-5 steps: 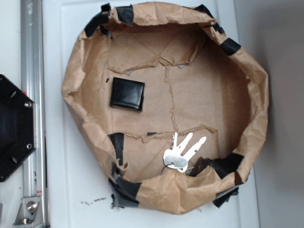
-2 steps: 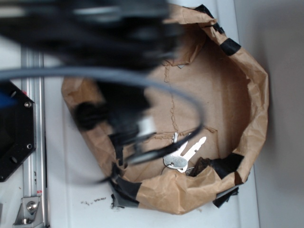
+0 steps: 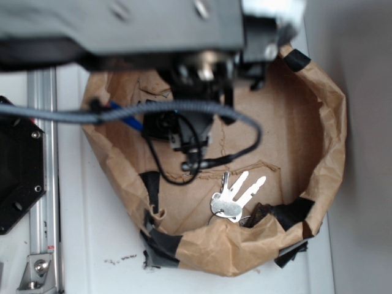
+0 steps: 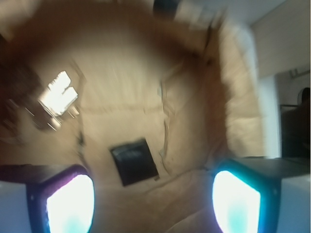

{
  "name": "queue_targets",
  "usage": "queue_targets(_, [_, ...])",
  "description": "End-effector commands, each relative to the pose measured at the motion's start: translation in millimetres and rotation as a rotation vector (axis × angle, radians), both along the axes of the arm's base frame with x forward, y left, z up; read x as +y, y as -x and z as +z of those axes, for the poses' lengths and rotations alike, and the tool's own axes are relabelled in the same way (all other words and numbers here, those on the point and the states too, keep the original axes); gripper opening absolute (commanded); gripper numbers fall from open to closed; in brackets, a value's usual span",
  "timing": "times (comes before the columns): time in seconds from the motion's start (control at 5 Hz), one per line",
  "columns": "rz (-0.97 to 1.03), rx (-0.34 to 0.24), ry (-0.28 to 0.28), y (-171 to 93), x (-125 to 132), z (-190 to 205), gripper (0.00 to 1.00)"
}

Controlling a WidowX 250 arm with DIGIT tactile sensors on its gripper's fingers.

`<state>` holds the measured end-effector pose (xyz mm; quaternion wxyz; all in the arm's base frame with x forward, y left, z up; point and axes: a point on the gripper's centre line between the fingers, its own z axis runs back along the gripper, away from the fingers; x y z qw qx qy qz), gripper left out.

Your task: Grab the black box.

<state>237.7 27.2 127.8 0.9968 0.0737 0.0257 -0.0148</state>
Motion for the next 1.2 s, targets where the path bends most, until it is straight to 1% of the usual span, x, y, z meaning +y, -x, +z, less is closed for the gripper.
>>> queue_targets(0.0, [-0.084, 0.003, 0.023, 4.6, -4.0, -20.3, 1.0])
queue_targets(0.8, [-0.084, 0.003, 0.023, 4.6, -4.0, -20.3, 1.0])
queue_targets(1.0, [-0.138, 0.013, 0.021, 8.7, -1.8, -34.4, 1.0])
